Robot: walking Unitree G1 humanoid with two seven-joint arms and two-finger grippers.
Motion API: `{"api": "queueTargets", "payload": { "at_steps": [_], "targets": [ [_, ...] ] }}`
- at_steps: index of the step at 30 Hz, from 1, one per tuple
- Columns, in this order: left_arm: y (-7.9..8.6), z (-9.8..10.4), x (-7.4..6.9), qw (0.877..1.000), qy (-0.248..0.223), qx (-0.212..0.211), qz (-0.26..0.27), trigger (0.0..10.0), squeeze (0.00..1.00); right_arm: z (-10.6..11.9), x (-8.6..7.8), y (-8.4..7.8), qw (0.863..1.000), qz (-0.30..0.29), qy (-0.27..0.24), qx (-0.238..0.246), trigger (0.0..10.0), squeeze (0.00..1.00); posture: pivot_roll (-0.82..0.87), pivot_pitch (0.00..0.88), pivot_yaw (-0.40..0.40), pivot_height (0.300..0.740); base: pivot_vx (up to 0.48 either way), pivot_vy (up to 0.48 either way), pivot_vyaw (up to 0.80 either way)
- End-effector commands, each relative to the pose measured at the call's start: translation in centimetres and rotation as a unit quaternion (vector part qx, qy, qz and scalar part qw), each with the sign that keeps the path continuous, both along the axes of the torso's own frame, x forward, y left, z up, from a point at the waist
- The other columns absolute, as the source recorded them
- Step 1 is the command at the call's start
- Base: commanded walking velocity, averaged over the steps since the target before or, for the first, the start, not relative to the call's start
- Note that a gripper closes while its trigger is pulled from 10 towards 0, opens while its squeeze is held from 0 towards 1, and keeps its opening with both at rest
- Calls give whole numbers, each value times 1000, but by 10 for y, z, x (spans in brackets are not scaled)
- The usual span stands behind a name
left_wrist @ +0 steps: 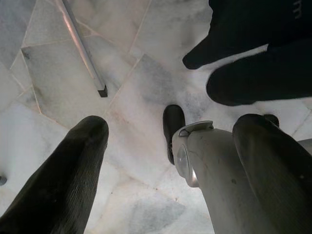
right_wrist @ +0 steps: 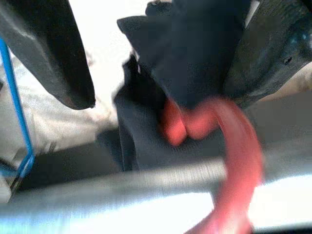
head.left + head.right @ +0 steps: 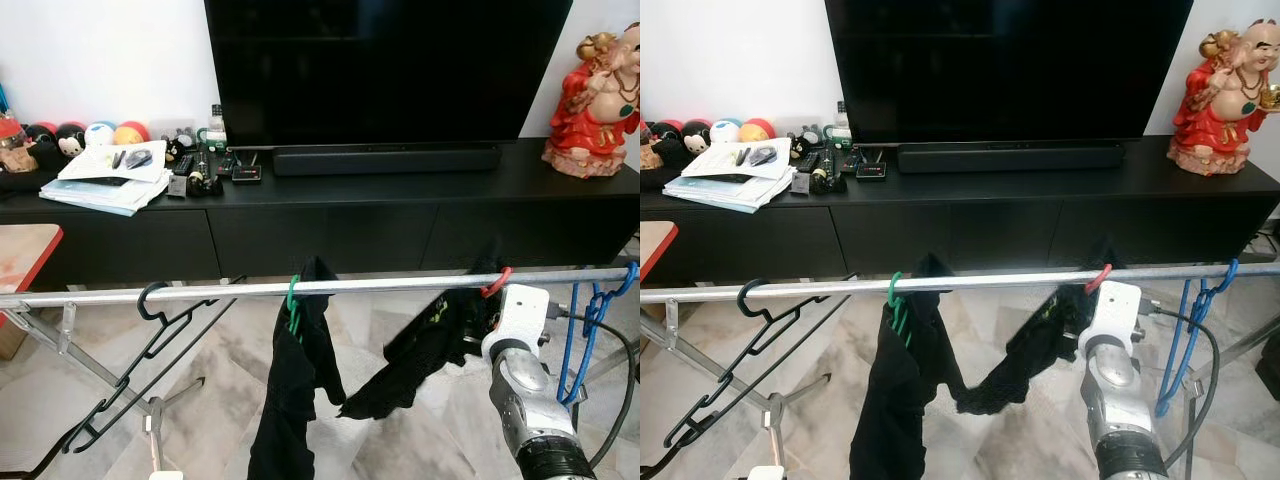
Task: Hang hanger
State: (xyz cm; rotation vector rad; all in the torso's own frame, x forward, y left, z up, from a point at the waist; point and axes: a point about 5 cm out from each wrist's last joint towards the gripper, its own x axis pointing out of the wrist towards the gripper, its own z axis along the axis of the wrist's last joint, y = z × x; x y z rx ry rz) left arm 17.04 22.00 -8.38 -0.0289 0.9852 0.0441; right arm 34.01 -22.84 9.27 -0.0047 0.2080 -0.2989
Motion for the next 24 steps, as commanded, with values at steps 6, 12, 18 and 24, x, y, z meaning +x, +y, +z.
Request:
{"api": "queueTargets", "payload": {
  "at_steps": [6, 12, 18, 24],
  "targets": [
    [0, -3, -6, 1000, 12, -1, -3, 10000, 0, -3, -13, 15, 1000, -13, -26, 11, 10000, 0, 20, 53, 17, 740, 0, 0, 0],
    [1, -3, -7, 1000, 13, -2, -3, 10000, 0, -14, -19, 10, 999, -33, 7, 19, 10000, 0, 15, 53, 17, 740, 0, 0, 0],
    [4, -3, -8, 1000, 14, -1, -2, 10000, 0, -19, -17, -3, 996, -61, 39, 42, 10000, 0, 15, 49, 16, 740, 0, 0, 0],
    [5, -2, -8, 1000, 13, -2, -1, 10000, 0, -16, -5, -2, 996, -44, 58, 46, 10000, 0, 22, 47, 18, 740, 0, 0, 0]
  ]
}}
